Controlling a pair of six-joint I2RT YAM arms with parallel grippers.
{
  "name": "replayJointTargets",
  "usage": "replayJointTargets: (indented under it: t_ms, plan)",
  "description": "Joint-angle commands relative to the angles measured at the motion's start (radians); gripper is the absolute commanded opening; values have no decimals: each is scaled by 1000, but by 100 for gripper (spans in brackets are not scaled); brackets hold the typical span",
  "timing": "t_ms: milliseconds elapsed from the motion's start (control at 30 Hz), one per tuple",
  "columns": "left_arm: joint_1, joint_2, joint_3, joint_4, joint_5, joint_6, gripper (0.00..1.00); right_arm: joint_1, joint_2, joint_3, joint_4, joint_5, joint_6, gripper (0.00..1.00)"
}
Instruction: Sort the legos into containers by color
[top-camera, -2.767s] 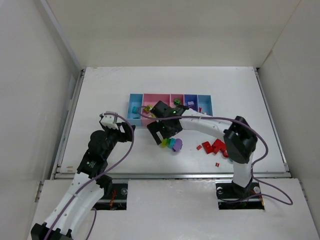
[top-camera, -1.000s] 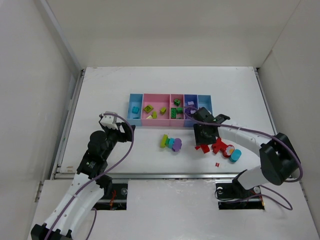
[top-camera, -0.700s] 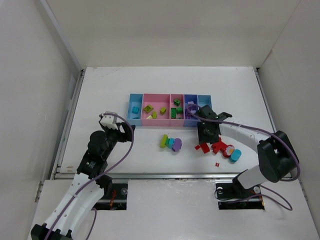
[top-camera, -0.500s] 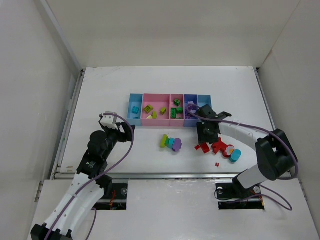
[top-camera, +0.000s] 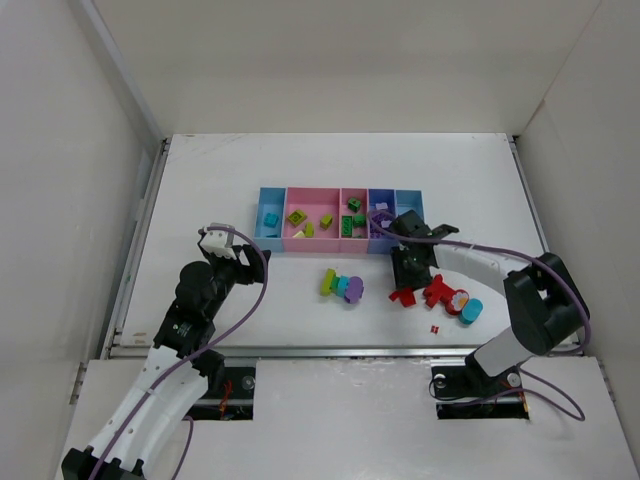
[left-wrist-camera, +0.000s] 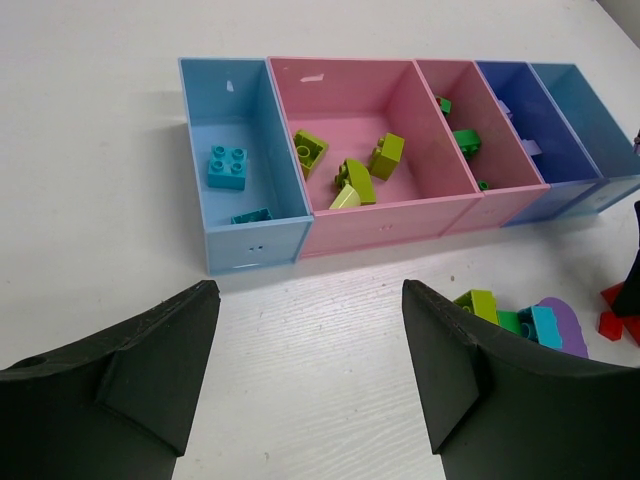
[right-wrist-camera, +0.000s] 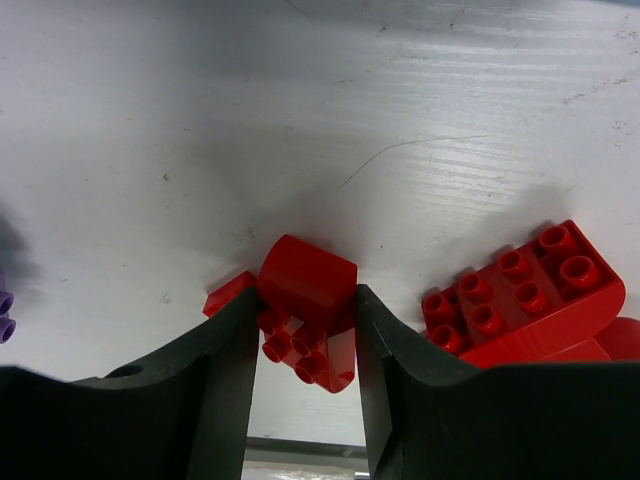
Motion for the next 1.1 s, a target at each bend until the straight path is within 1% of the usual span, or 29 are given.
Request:
replayJointTargets:
  t_ms: [0,33,200,300,400,433,467,567,600,733,833,900,933,967,1067]
  plan:
    - [4,-5,-1,55,-7,0,71,19,-18,6,14,-9,-17,8]
    - [4,-5,-1,55,-7,0,71,19,-39,21,-1,-9,-17,1]
    - [4,-5,-1,55,-7,0,71,75,-150,116,-55,59,-35,0]
    - [4,-5,-1,55,-7,0,71,86,-240,176,-18,87,-44,0]
    - [4,4,-1,55,-7,0,71,56,-264,228,51,159,-44,0]
    - [4,4,-1,55,-7,0,71,37,-244,247,51,196,-44,0]
    - [4,4,-1,55,-7,0,71,-2,-198,289,66,210,-55,0]
    - [4,13,-1,55,-7,0,71,-67,-104,360,103,230,-121,0]
    - [4,13,-1,55,-7,0,71,-79,-36,412,103,230,-138,0]
    - [4,13,-1,46,-16,9,71,-132,113,532,91,282,-190,0]
    - [15,13,-1,46,-16,9,71,-155,176,566,91,282,-204,6]
    - [24,13,-1,46,-16,9,71,-164,198,578,91,256,-213,15]
    - [24,13,-1,46,-16,9,71,-164,207,590,91,256,-213,21]
    - [24,13,-1,46,-16,9,71,-164,221,591,78,256,-213,37]
    - [24,22,-1,46,-16,9,71,-164,221,613,69,247,-213,60]
